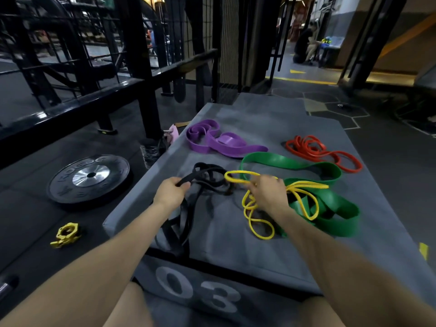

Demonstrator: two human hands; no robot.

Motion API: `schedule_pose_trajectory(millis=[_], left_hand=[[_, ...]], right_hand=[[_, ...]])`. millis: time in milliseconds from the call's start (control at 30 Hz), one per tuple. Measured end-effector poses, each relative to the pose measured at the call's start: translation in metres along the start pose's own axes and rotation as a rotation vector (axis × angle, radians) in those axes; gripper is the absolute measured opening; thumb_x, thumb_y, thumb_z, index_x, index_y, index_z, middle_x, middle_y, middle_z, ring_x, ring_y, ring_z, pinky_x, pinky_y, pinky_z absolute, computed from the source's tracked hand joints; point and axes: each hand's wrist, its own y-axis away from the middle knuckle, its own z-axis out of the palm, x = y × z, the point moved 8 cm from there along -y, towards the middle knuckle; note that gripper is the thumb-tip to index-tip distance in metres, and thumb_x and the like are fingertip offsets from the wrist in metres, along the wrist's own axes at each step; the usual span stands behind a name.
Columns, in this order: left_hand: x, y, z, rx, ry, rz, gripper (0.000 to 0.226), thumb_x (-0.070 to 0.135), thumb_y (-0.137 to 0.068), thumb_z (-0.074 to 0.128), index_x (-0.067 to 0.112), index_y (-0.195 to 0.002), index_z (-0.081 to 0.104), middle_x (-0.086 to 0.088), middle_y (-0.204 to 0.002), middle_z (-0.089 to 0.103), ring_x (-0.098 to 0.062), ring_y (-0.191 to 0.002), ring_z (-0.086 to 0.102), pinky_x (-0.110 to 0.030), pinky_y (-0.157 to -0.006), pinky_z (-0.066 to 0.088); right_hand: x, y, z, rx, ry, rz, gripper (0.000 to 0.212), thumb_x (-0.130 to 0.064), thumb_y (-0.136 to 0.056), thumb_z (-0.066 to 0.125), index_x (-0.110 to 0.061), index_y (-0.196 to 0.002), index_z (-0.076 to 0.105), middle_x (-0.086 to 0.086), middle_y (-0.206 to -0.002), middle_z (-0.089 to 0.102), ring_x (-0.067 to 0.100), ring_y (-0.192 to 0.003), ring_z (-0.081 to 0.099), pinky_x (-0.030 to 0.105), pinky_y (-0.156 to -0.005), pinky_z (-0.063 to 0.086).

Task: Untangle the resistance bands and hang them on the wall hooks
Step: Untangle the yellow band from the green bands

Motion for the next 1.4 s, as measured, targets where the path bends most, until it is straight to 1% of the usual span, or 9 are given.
schedule_pose_trajectory(millis=[200, 300, 400, 533, 700, 933, 1067, 1233, 1400], left_hand=[[0.015, 0.011, -0.004, 0.189, -0.442, 0.113, 0.038, 0.04, -0.097, 0.038, 0.009, -0.113, 0.053, -0.012, -0.115, 0.055, -0.033, -0.103, 0.053, -0.039, -0.076, 0.042], [0.005, 0.014, 0.031, -0.03, -0.67, 0.073, 0.065, 0.06, -0.086, 0.045, 0.008, -0.125, 0.042, -0.014, -0.13, 0.041, -0.033, -0.123, 0.037, -0.042, -0.097, 0.037], [-0.001, 0.015, 0.042, -0.02, -0.849, 0.058, 0.069, 0.056, -0.078, 0.061, 0.014, -0.128, 0.037, -0.011, -0.134, 0.035, -0.03, -0.127, 0.03, -0.041, -0.101, 0.035], [-0.004, 0.0, 0.04, -0.066, -0.689, 0.004, 0.036, 0.004, -0.086, 0.052, 0.01, -0.12, 0.043, -0.013, -0.128, 0.037, -0.031, -0.105, 0.049, -0.036, -0.082, 0.045], [0.032, -0.042, 0.014, 0.116, -0.484, 0.226, 0.038, -0.006, -0.079, 0.045, 0.007, -0.114, 0.053, -0.018, -0.111, 0.059, -0.037, -0.103, 0.057, -0.041, -0.086, 0.049], [0.057, -0.101, 0.022, 0.104, -0.616, 0.362, 0.04, -0.003, -0.085, 0.043, 0.009, -0.122, 0.05, -0.017, -0.122, 0.051, -0.038, -0.111, 0.051, -0.044, -0.09, 0.043], [0.024, -0.106, 0.046, -0.074, -0.91, 0.231, 0.046, 0.035, -0.09, 0.055, 0.016, -0.129, 0.04, -0.008, -0.138, 0.026, -0.04, -0.124, 0.036, -0.048, -0.101, 0.037], [0.038, -0.09, 0.039, -0.016, -1.03, 0.2, 0.083, 0.062, -0.08, 0.056, 0.028, -0.145, 0.017, -0.004, -0.157, -0.002, -0.044, -0.141, 0.006, -0.058, -0.112, 0.01], [0.088, -0.042, 0.063, 0.017, -0.829, 0.523, 0.078, 0.053, -0.075, 0.066, 0.026, -0.139, 0.031, -0.002, -0.145, 0.024, -0.026, -0.135, 0.027, -0.044, -0.112, 0.022]], right_hand=[[0.036, 0.001, -0.037, 0.29, -0.344, 0.13, 0.032, -0.024, -0.09, 0.055, -0.011, -0.061, 0.053, 0.02, -0.074, 0.057, 0.04, -0.077, 0.056, 0.034, -0.061, 0.032], [0.022, 0.0, -0.019, 0.137, -0.161, 0.101, 0.024, -0.025, -0.09, 0.054, -0.004, -0.086, 0.066, 0.019, -0.092, 0.059, 0.038, -0.094, 0.055, 0.039, -0.071, 0.041], [0.008, 0.0, -0.002, 0.062, -0.087, 0.066, 0.031, -0.029, -0.089, 0.057, -0.012, -0.113, 0.063, 0.014, -0.11, 0.055, 0.034, -0.11, 0.048, 0.041, -0.088, 0.041], [0.004, -0.007, 0.002, 0.059, -0.085, 0.088, 0.044, -0.034, -0.084, 0.062, -0.015, -0.123, 0.053, 0.01, -0.122, 0.046, 0.031, -0.119, 0.038, 0.043, -0.097, 0.035], [0.012, -0.023, 0.01, -0.03, -0.097, 0.144, 0.047, -0.036, -0.086, 0.06, -0.019, -0.129, 0.048, 0.01, -0.129, 0.044, 0.033, -0.125, 0.036, 0.046, -0.102, 0.031], [0.016, -0.03, 0.021, -0.032, -0.082, 0.123, 0.039, -0.036, -0.089, 0.055, -0.023, -0.126, 0.053, 0.004, -0.128, 0.047, 0.028, -0.122, 0.041, 0.043, -0.101, 0.033], [0.018, -0.032, 0.027, -0.048, -0.059, 0.106, 0.039, -0.037, -0.089, 0.055, -0.023, -0.125, 0.052, 0.003, -0.127, 0.047, 0.028, -0.122, 0.041, 0.042, -0.101, 0.033], [0.022, -0.029, 0.024, -0.059, -0.023, 0.144, 0.048, -0.036, -0.087, 0.059, -0.017, -0.129, 0.046, 0.008, -0.131, 0.044, 0.032, -0.124, 0.039, 0.044, -0.102, 0.033], [0.033, -0.014, 0.0, -0.014, -0.016, 0.226, 0.025, -0.017, -0.091, 0.046, -0.011, -0.116, 0.049, 0.013, -0.118, 0.059, 0.034, -0.114, 0.053, 0.041, -0.092, 0.042]])
